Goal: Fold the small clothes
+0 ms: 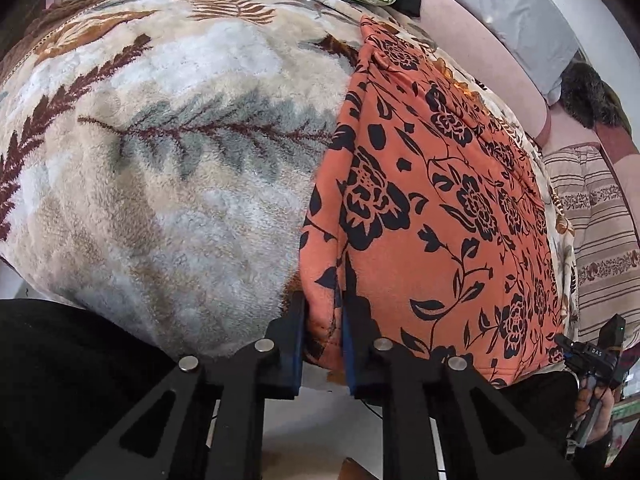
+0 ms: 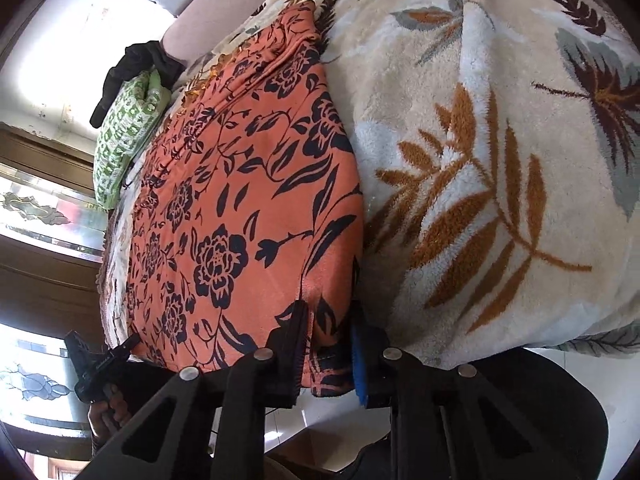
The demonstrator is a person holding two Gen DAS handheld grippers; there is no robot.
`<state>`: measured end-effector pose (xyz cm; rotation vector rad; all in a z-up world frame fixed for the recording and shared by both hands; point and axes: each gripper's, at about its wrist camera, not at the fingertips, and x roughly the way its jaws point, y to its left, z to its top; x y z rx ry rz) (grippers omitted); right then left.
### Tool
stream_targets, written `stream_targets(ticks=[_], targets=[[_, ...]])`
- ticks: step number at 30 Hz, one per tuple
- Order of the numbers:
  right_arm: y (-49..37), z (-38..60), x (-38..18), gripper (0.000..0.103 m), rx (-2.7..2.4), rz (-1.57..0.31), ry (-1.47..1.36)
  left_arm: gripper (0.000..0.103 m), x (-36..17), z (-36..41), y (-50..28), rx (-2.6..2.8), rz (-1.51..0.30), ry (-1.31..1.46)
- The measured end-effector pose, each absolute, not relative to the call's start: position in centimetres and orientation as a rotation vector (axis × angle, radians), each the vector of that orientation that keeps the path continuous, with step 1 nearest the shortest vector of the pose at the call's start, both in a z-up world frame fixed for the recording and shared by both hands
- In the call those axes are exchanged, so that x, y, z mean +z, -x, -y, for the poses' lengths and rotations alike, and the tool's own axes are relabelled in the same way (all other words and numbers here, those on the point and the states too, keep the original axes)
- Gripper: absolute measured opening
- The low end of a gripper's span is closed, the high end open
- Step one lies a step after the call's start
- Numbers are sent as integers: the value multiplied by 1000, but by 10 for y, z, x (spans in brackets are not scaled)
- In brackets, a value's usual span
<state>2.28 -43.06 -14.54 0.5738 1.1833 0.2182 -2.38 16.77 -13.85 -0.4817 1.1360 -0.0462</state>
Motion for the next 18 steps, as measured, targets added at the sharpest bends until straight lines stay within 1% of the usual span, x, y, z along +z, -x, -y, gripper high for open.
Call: stream_targets(ticks=[1, 2, 3, 4, 5, 6, 7, 8, 9, 10, 11, 13, 18], targets=[[-23, 432, -149, 23, 194, -1195, -572, 17, -138, -165, 24, -48, -1135, 473], [-24, 434, -153, 24, 201, -1213, -594, 24, -137, -163, 24, -50, -1132, 466], [-25, 434, -155, 30, 216, -1226, -612, 40, -136, -161, 24, -60, -1134, 469], [-25, 434, -155, 40, 228, -1221, -609, 49, -136, -159, 24, -81, -1131, 480], [-25, 433, -154, 50, 243, -1218, -609, 61, -135, -156, 25, -95, -1123, 483], [-25, 433, -154, 61, 264, -1215, -613, 62, -134, -152, 25, -90, -1124, 464], [-26, 431, -154, 61, 261, -1221, -604, 62, -134, -147, 25, -84, -1128, 427], [-27, 431, -154, 60, 259, -1222, -603, 52, -134, -143, 24, -77, -1135, 384], [-27, 430, -153, 50, 263, -1216, -596, 15, -134, -141, 23, -66, -1140, 346], [-27, 429, -153, 22, 271, -1215, -590, 11, -134, -141, 22, -79, -1151, 339], [-27, 428, -152, 16, 276, -1214, -593, 10, -133, -144, 23, -89, -1146, 371], [-25, 427, -148, 14, 289, -1196, -592, 10, -127, -150, 23, -105, -1125, 416], [-23, 433, -120, 12, 352, -1091, -689, 10, -89, -160, 23, -147, -1019, 484]])
